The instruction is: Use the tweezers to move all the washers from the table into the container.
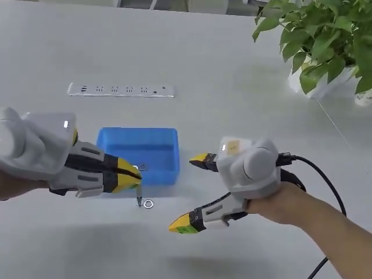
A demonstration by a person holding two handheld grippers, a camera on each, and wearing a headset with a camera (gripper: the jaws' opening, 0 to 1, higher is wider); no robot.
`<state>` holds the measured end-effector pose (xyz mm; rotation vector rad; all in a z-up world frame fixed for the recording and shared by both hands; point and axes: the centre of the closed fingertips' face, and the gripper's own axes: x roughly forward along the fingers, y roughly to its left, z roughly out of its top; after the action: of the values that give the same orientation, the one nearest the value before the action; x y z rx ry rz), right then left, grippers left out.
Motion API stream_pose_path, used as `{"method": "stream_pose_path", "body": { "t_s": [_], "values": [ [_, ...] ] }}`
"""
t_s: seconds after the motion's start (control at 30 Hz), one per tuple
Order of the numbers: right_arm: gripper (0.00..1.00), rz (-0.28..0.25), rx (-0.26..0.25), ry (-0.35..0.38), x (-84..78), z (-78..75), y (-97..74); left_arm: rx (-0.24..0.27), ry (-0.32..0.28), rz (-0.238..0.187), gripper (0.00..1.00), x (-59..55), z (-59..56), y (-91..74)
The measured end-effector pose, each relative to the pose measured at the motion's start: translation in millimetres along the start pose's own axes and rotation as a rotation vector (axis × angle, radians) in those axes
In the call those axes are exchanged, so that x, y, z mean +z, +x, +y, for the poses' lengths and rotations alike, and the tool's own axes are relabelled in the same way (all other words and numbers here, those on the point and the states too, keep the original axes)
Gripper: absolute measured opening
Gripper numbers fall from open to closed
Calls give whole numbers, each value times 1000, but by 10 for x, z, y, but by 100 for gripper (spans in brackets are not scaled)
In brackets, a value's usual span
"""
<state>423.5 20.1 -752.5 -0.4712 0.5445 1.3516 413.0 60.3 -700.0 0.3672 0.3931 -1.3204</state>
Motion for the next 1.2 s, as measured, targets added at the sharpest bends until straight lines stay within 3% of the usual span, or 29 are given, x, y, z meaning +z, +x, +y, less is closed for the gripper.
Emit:
{"method": "stream_pose_path", "body": {
  "t_s": [0.17, 0.4, 0.5, 0.83, 1.2],
  "values": [
    [76, -16, 29, -45, 68, 42, 48, -6, 3, 2, 5, 3, -23, -6],
    [48, 3, 88, -137, 125, 129, 153, -15, 5, 7, 5, 2, -40, -12],
    [42, -1, 102, -155, 174, 145, 215, -15, 6, 9, 5, 1, -39, -13],
    [27, -12, 161, -200, 301, 190, 430, -20, 4, 13, 5, 10, -37, 8],
    [16, 1, 197, -236, 321, 206, 585, -27, 2, 29, 5, -7, -26, -15]
  ]
}}
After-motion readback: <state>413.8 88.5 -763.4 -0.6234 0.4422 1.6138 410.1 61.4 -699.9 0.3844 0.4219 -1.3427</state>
